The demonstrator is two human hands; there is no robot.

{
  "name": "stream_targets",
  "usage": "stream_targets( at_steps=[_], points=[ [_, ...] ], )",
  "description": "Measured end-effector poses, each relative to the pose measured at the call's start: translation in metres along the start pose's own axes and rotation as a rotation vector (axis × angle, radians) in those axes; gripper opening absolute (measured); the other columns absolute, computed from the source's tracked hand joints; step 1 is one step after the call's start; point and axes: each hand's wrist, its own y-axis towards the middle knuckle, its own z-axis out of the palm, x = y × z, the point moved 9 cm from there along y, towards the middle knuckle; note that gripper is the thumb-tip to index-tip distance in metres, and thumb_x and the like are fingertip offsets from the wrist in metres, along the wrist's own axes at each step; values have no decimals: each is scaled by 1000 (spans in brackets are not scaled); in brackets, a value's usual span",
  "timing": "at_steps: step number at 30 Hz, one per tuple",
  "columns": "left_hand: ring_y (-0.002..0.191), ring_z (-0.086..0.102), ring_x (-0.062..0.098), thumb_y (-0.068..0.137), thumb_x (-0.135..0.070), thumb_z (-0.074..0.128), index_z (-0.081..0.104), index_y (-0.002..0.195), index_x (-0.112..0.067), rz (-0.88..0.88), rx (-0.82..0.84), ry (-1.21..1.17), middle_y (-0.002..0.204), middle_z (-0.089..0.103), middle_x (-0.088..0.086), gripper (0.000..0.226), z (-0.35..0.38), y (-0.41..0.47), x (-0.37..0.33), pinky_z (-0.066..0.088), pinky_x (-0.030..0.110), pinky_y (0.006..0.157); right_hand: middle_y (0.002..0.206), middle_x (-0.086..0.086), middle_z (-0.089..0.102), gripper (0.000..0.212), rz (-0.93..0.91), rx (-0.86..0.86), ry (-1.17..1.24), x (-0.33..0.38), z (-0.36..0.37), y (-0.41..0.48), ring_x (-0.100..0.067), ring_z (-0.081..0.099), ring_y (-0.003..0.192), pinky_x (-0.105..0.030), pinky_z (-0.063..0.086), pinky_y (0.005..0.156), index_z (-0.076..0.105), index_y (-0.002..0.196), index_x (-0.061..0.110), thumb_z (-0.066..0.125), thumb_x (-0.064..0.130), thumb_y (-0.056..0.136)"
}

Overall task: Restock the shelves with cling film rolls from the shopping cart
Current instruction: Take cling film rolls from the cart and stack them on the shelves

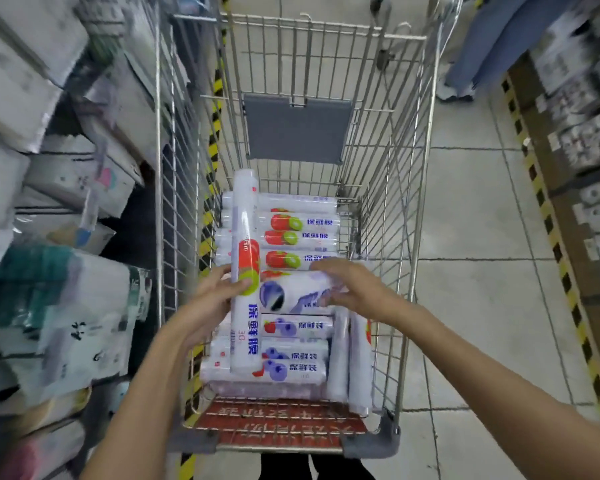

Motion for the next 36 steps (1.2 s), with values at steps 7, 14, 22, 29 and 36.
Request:
stream_targets(
  at_steps=[7, 14, 22, 29, 36],
  points=[
    [55, 63, 15, 69, -6, 62, 57, 100, -10, 224, -126, -202, 79, 66, 10, 32, -1, -126, -44, 54, 23, 52, 105, -9, 66, 52, 152, -141, 1298, 89, -10, -31, -24, 64, 91, -33, 56, 69, 66, 105, 16, 75, 50, 66],
    [56, 61, 19, 68, -30, 70, 56, 118, -13, 372, -430, -340, 84, 67, 11, 54, -16, -270, -3, 51, 28, 49, 69, 1, 69, 34, 315, 78, 1396, 175, 67, -81, -12, 68, 61, -26, 56, 55, 64, 94, 18, 62, 44, 71],
    [49, 56, 16, 78, -34, 60, 55, 108, -15, 558, -768, -444, 77, 65, 7, 36, -39, -474, 75, 47, 24, 45, 69, 2, 66, 34, 239, 461, 1156, 313, 177, -147, -12, 63, 60, -28, 51, 61, 63, 97, 16, 62, 46, 81],
    [55, 57, 20, 72, -38, 69, 61, 104, -23, 722, -1014, -480, 83, 66, 10, 37, -76, -645, 150, 48, 26, 47, 61, -4, 56, 36, -80, 694, 987, 483, 260, -244, -15, 52, 46, -24, 46, 45, 56, 89, 7, 72, 28, 64],
    [57, 56, 20, 82, -33, 70, 59, 105, -22, 871, -1121, -307, 81, 66, 9, 28, -107, -799, 209, 49, 30, 55, 59, -3, 58, 21, -323, 782, 1060, 604, 337, -351, -13, 54, 49, -18, 47, 46, 60, 84, 11, 65, 20, 65]
  ],
)
